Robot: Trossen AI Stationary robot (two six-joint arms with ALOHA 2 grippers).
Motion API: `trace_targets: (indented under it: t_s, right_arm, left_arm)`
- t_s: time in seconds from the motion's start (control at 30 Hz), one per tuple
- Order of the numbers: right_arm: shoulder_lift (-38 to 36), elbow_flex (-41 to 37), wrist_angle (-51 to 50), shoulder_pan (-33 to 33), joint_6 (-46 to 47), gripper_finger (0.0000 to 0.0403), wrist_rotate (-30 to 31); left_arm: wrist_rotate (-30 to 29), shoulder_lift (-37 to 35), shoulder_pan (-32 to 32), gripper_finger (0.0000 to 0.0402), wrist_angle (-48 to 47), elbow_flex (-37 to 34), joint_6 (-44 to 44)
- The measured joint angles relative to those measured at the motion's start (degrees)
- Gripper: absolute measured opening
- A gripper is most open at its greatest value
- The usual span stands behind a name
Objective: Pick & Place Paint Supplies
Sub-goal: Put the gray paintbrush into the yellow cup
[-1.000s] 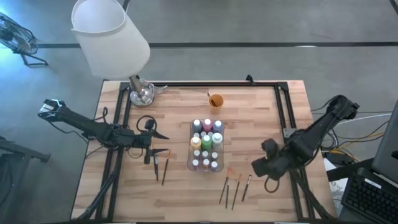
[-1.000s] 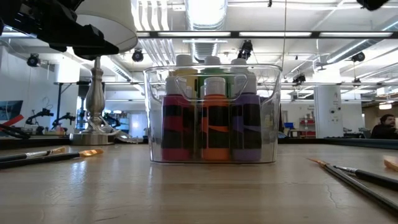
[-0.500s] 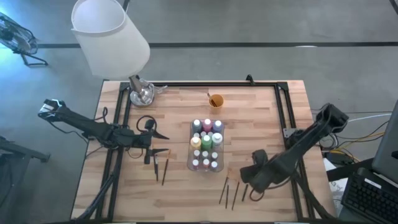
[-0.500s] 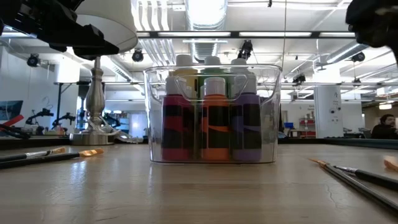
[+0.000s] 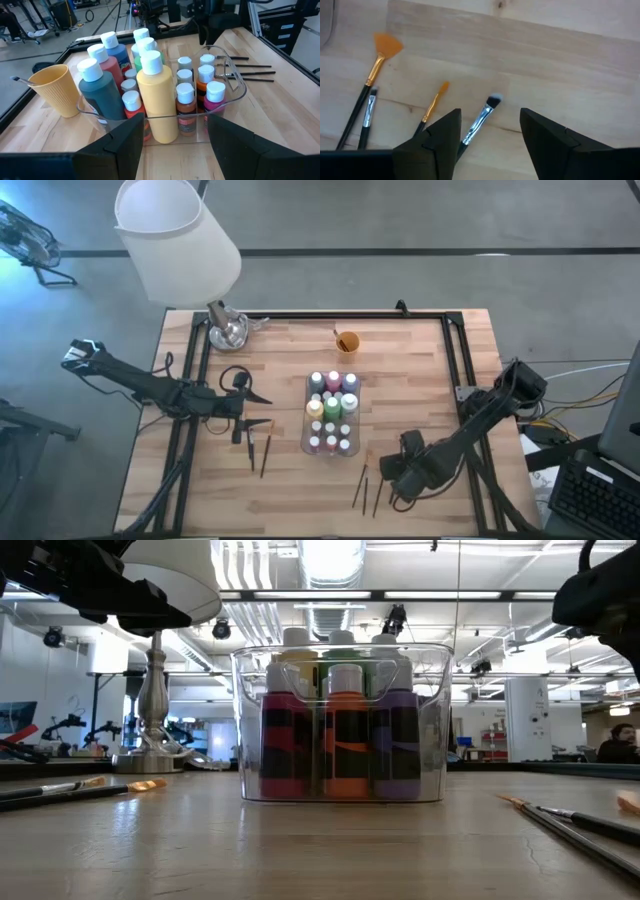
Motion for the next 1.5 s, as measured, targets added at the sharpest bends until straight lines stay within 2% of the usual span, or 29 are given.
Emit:
trace_targets:
  t_s: [0.27, 0.6, 0.9, 1.5]
  right_arm:
    - [0.0, -2.11, 1.6, -0.01, 0.62, 0.0201, 0.0]
    - [-0.13, -9.16, 13.72, -0.01, 0.66, 0.0171, 1.18]
    - [-0.17, -9.56, 13.69, 0.01, 0.42, 0.0141, 1.29]
    - [-0.11, -10.52, 13.47, 0.01, 0.13, 0.0051, 0.92]
  left_arm:
    - [-0.02, 0.0, 0.0, 0.0223, 0.0, 0.02, 0.0]
    - [-0.01, 0.0, 0.0, 0.0223, 0.0, 0.0, 0.0]
    - [-0.02, 0.02, 0.01, 0.0222, 0.0, 0.0, -0.01]
    - [-0.02, 0.0, 0.0, 0.0222, 0.0, 0.0, -0.02]
